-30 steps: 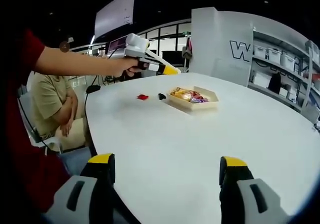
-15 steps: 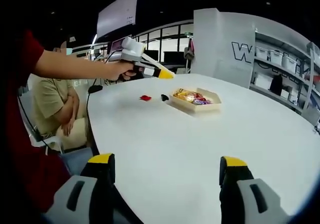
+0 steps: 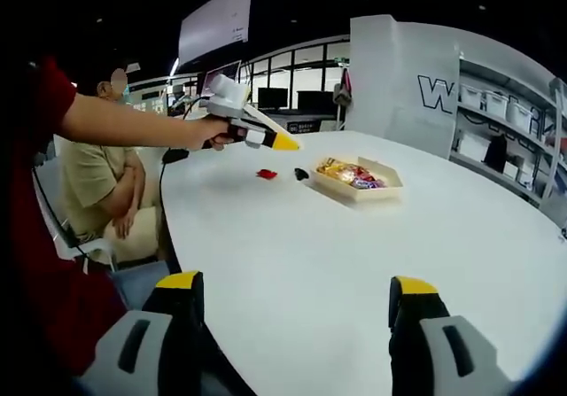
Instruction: Place the target food into the container with the food tongs after gripping and lifting it, then release it inside without dropping or visibly crushing the food.
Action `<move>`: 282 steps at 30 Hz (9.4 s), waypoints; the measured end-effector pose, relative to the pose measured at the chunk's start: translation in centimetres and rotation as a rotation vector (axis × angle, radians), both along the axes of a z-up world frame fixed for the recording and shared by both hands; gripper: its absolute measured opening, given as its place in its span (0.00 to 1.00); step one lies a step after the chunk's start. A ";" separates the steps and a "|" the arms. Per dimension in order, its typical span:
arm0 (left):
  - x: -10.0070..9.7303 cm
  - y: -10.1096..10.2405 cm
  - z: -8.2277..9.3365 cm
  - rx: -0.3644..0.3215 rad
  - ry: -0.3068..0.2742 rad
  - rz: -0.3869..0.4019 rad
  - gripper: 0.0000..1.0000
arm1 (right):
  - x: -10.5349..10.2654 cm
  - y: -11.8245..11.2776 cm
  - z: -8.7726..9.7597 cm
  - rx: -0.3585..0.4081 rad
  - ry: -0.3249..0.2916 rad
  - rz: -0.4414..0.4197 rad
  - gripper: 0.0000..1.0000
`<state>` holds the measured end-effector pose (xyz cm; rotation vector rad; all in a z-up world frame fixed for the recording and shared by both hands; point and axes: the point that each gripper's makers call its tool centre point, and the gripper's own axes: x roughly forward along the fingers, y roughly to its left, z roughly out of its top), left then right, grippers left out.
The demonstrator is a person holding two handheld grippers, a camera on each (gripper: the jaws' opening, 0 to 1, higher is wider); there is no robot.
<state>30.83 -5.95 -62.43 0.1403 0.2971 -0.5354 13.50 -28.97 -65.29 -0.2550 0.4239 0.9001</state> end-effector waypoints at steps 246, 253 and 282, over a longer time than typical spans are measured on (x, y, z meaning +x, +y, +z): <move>2.8 -4.5 1.0 0.047 0.054 -0.161 0.22 | 0.2 -3.7 0.2 0.027 -0.035 -0.160 0.97; 3.0 -5.1 0.7 0.054 0.058 -0.172 0.23 | 0.2 -4.1 0.0 0.023 -0.029 -0.170 0.97; 0.8 -5.4 -1.3 0.084 0.120 -0.194 0.25 | -0.1 -4.0 0.0 0.046 -0.028 -0.167 0.97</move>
